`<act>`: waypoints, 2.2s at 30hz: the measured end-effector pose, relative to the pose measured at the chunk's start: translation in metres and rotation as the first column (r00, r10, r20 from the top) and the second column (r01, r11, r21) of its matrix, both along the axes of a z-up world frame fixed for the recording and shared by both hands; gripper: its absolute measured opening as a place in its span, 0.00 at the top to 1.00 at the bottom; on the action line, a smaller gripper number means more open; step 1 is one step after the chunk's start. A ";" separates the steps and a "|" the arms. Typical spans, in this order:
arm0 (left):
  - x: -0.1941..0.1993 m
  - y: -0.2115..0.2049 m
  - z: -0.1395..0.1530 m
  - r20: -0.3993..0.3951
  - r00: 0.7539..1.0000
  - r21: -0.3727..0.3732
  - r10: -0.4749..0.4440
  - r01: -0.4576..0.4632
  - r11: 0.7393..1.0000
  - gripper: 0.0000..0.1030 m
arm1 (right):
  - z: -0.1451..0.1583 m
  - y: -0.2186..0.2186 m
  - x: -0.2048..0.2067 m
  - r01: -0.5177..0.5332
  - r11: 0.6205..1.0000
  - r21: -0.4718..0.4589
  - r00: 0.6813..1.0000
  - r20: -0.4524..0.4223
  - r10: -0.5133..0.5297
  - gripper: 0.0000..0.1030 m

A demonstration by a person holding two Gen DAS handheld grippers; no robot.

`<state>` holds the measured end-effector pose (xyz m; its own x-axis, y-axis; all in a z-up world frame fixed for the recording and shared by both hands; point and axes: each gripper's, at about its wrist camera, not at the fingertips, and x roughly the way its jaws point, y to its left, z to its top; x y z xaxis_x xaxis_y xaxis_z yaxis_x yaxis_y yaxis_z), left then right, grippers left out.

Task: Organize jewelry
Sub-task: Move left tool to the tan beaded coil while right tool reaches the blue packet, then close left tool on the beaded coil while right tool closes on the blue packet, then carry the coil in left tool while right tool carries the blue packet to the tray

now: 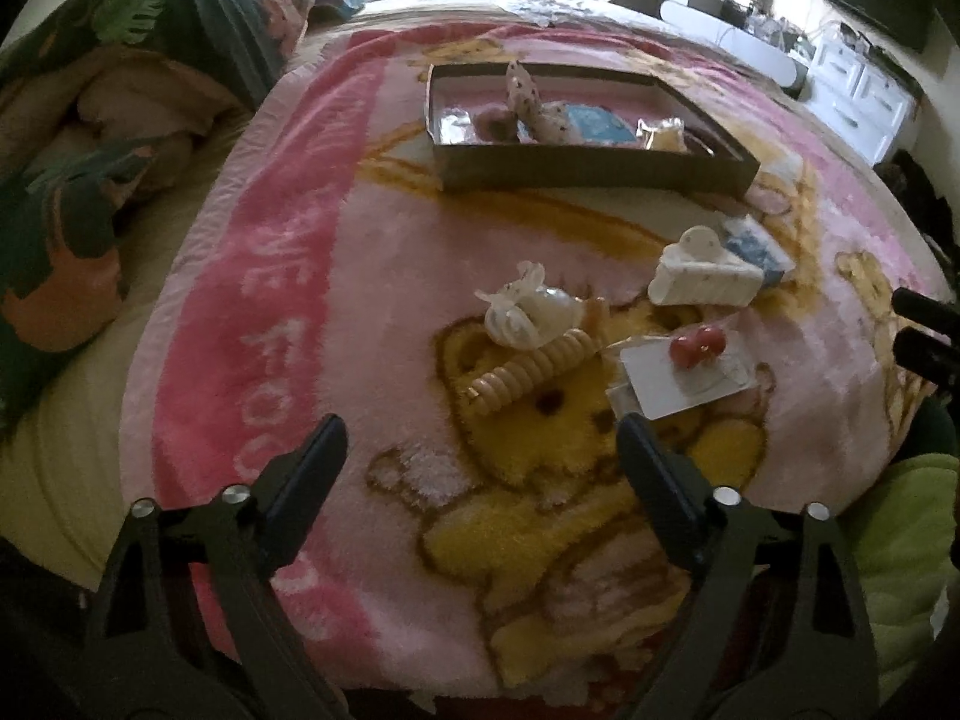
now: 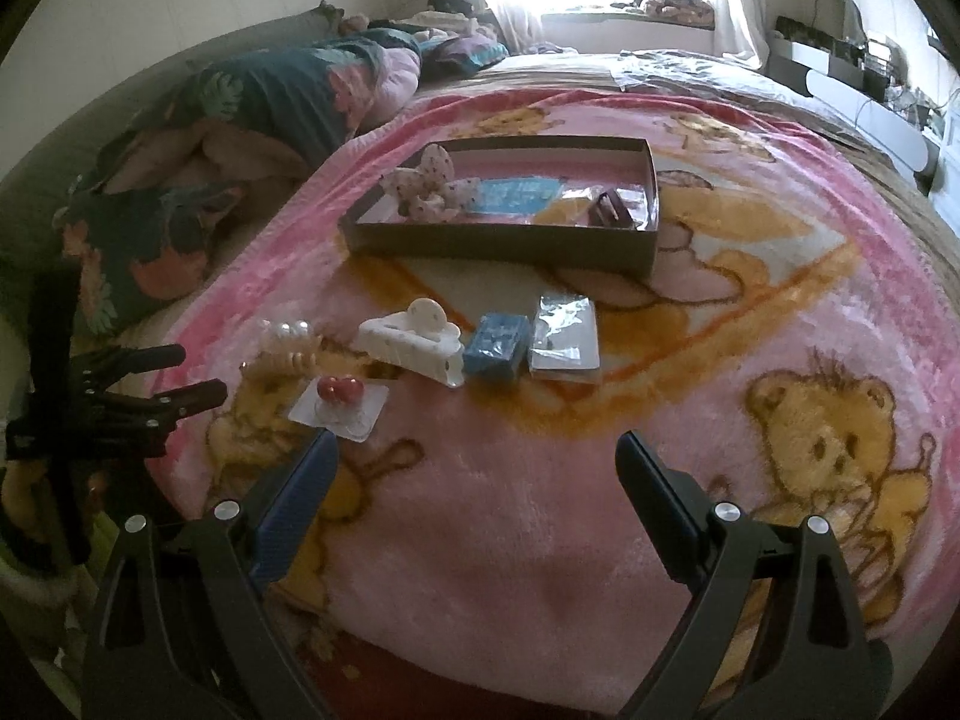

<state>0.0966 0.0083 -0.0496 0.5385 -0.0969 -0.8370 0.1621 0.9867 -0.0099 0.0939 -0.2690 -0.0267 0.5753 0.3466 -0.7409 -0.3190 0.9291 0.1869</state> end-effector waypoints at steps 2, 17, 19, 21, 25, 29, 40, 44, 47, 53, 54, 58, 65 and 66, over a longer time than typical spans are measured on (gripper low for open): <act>0.003 -0.002 -0.003 0.002 1.000 0.015 -0.009 0.009 1.000 0.23 | -0.002 0.002 0.000 -0.007 1.000 -0.003 1.000 -0.004 0.007 0.10; 0.043 -0.029 -0.033 -0.062 0.989 0.049 -0.132 0.135 0.990 0.65 | -0.016 0.014 0.023 -0.034 0.999 0.036 0.997 -0.065 0.037 0.24; 0.045 -0.034 -0.034 -0.061 0.987 0.057 -0.146 0.149 0.987 0.68 | -0.021 0.016 0.032 -0.031 0.999 0.040 0.996 -0.083 0.035 0.31; 0.048 -0.035 -0.034 -0.058 0.986 0.055 -0.153 0.156 0.986 0.70 | -0.026 0.018 0.041 -0.036 0.998 0.055 0.993 -0.110 0.042 0.45; 0.059 -0.031 -0.033 -0.064 0.987 0.019 -0.147 0.148 0.989 0.79 | -0.037 0.024 0.057 -0.031 0.998 0.061 0.989 -0.143 0.040 0.59; 0.066 -0.029 -0.027 -0.052 0.989 0.000 -0.137 0.137 0.991 0.87 | -0.046 0.022 0.072 0.004 0.999 0.054 0.986 -0.165 0.005 0.66; 0.070 -0.009 -0.014 -0.042 0.994 -0.073 -0.102 0.099 0.992 0.90 | -0.053 0.014 0.102 0.068 0.997 0.041 0.984 -0.169 -0.060 0.66; 0.065 -0.002 -0.009 -0.041 0.995 -0.099 -0.087 0.083 0.992 0.90 | -0.052 0.010 0.111 0.084 0.996 0.019 0.985 -0.154 -0.080 0.66; 0.063 0.000 -0.006 -0.037 0.996 -0.103 -0.086 0.082 0.991 0.90 | -0.054 0.008 0.118 0.083 0.996 0.022 0.985 -0.156 -0.079 0.65; 0.061 0.004 0.004 -0.022 0.997 -0.119 -0.079 0.076 0.990 0.90 | -0.055 0.018 0.133 0.043 0.999 -0.025 0.990 -0.131 -0.046 0.60; 0.061 0.004 0.005 -0.023 0.997 -0.122 -0.079 0.076 0.990 0.90 | -0.056 0.019 0.135 0.039 0.999 -0.025 0.990 -0.131 -0.042 0.60; 0.062 0.003 0.011 -0.020 0.997 -0.121 -0.078 0.075 0.990 0.90 | -0.060 0.024 0.141 0.014 1.000 -0.025 0.992 -0.126 -0.017 0.64; 0.065 -0.002 0.030 0.006 0.997 -0.114 -0.081 0.081 0.990 0.90 | -0.049 0.017 0.132 0.012 0.999 0.033 0.995 -0.100 -0.009 0.70; 0.066 -0.004 0.033 0.012 0.996 -0.112 -0.086 0.087 0.990 0.90 | -0.044 0.013 0.128 0.016 0.999 0.048 0.996 -0.091 -0.012 0.70</act>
